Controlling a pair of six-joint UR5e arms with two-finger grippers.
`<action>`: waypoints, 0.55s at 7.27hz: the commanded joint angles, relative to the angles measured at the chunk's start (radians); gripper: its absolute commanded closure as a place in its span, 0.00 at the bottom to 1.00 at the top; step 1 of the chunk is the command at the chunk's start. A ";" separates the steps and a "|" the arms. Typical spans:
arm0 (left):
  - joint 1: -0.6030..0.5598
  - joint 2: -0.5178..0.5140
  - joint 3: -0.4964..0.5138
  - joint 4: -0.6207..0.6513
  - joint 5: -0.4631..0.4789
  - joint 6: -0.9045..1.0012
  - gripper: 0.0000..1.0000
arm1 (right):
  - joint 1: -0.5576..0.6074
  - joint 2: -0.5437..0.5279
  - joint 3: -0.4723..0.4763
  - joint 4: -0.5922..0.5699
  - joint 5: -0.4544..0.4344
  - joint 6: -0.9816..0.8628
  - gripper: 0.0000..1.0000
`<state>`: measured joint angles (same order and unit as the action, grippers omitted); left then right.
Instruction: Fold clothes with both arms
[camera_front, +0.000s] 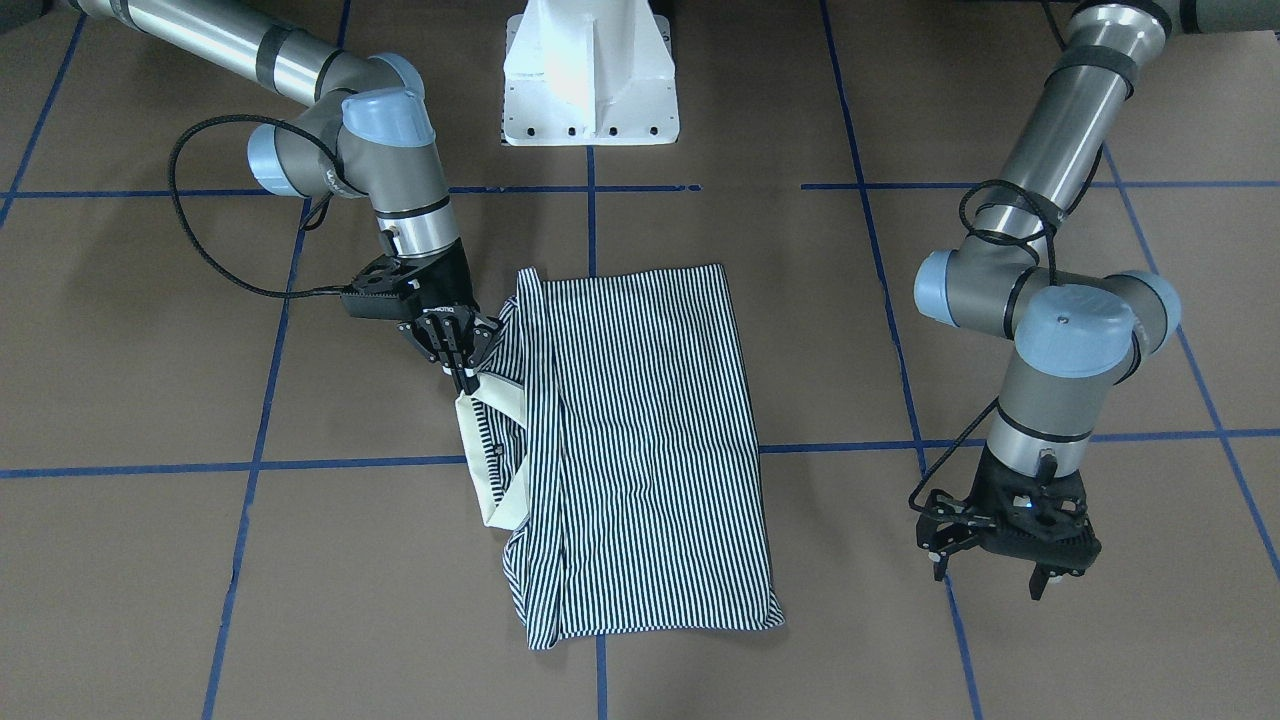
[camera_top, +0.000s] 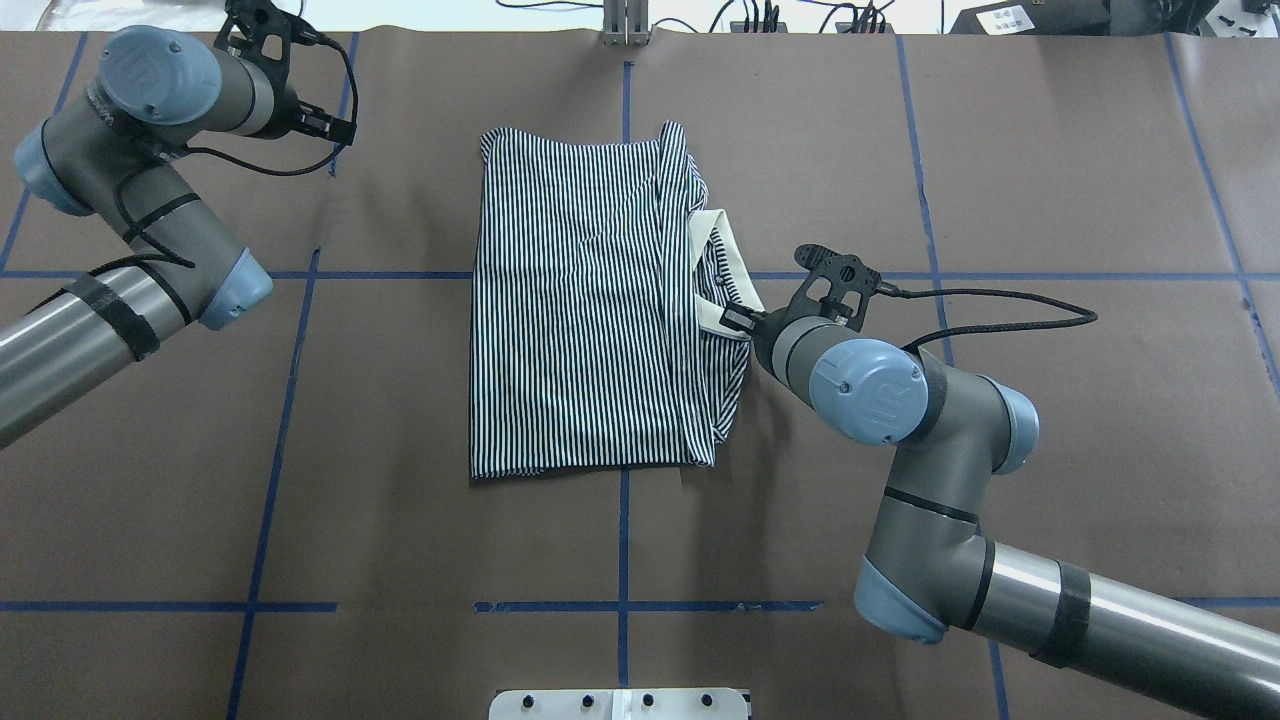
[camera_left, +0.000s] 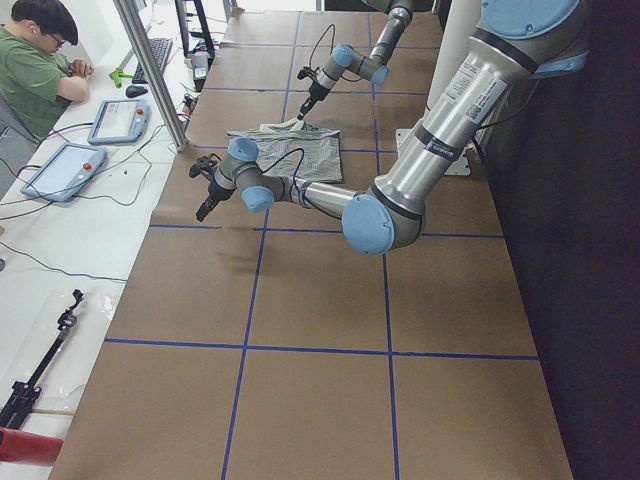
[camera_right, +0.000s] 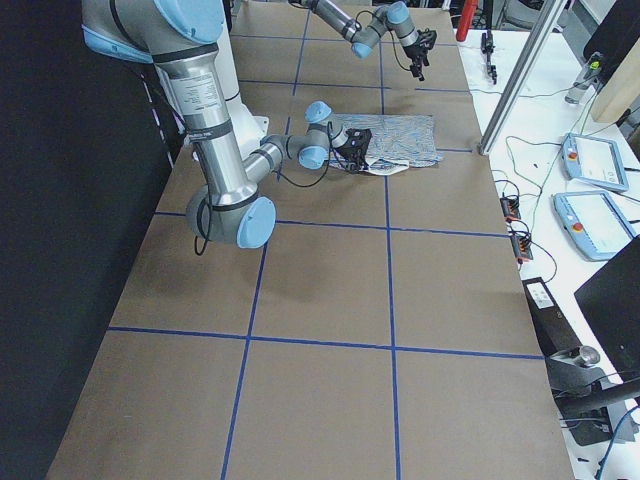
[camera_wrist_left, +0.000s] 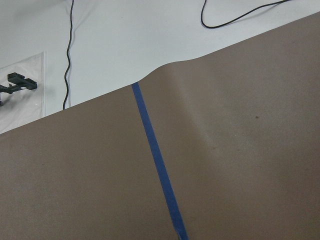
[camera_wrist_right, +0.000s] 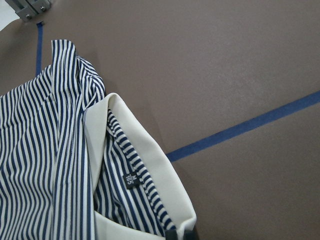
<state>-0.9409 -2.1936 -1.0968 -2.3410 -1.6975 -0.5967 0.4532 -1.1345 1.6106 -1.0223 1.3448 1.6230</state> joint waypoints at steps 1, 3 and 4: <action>-0.001 0.000 0.000 0.000 -0.001 0.000 0.00 | -0.001 -0.001 0.023 -0.002 0.010 -0.088 0.00; 0.001 0.000 0.000 0.000 -0.001 0.000 0.00 | -0.001 0.010 0.139 -0.179 0.051 -0.251 0.00; 0.001 0.000 0.000 0.000 -0.002 0.002 0.00 | -0.016 0.027 0.162 -0.264 0.053 -0.283 0.00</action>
<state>-0.9406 -2.1936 -1.0968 -2.3409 -1.6984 -0.5964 0.4490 -1.1229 1.7282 -1.1819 1.3906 1.4019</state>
